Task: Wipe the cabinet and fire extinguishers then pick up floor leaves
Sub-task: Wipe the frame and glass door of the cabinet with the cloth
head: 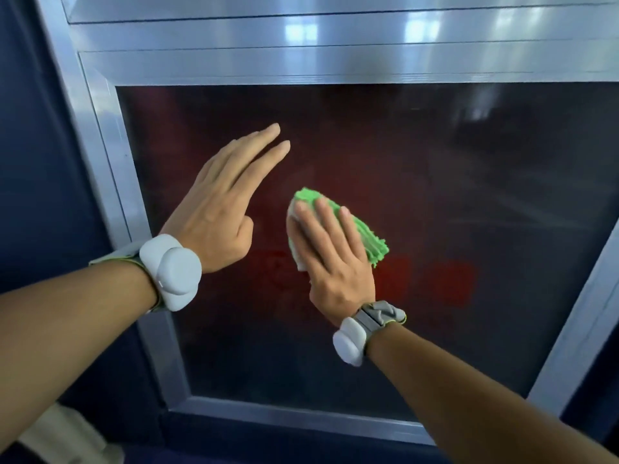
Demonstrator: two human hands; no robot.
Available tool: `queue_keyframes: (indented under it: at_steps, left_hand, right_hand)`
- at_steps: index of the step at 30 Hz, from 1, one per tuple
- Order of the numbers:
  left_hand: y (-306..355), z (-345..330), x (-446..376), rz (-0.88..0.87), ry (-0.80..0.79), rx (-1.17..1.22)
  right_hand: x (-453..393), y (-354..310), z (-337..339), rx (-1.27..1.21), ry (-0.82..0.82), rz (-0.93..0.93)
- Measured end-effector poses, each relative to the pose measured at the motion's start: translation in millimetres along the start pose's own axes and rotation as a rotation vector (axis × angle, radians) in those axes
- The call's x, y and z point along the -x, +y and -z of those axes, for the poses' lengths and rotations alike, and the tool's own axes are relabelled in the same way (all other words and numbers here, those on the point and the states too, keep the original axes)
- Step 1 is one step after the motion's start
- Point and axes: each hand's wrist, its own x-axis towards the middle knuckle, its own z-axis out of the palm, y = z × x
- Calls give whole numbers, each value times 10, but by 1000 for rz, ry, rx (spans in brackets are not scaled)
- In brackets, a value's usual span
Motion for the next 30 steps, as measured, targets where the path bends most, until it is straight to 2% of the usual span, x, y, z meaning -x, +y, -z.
queue_keyframes:
  at_steps: [4, 5, 6, 8, 12, 13, 14, 16, 19, 20, 22, 24, 26, 30]
  left_hand:
    - [-59, 18, -1, -8, 28, 14]
    - [-74, 21, -8, -10, 44, 21]
    - [-90, 23, -12, -14, 59, 35]
    - [-108, 26, -12, -18, 78, 71]
    - [-117, 11, 61, -31, 97, 110]
    - [-124, -2, 94, -32, 98, 120]
    - [-132, -18, 122, -30, 94, 128]
    - [-156, -53, 199, -42, 59, 124]
    - [-198, -115, 307, -108, -8, 101]
    - [-172, -146, 334, -121, -8, 104]
    - [-104, -189, 305, -95, 31, 128]
    - [-19, -275, 323, -53, 87, 200]
    - [45, -336, 323, -9, 132, 241]
    - [67, -502, 410, 24, 156, 273]
  right_hand:
    - [-217, 434, 86, -69, -351, 818]
    - [-413, 568, 140, -55, -391, 935]
    - [-633, 676, 194, -31, -384, 952]
    - [-1025, 809, 282, 31, -275, 768]
    - [-1035, 360, 154, 55, -5, 138]
    - [-872, 124, 58, 62, -5, 14]
    - [-678, -112, -36, 75, -48, -27]
    - [-234, -430, -176, 57, -216, 161]
    - [139, -387, -111, 102, -544, 684]
    - [145, -289, -24, 118, -590, 796]
    - [-2, -41, 123, 134, -555, 789]
    - [-236, 251, 290, 154, -451, 628]
    - [-527, 476, 424, 196, -299, 364]
    - [-711, 313, 275, 186, 133, -214]
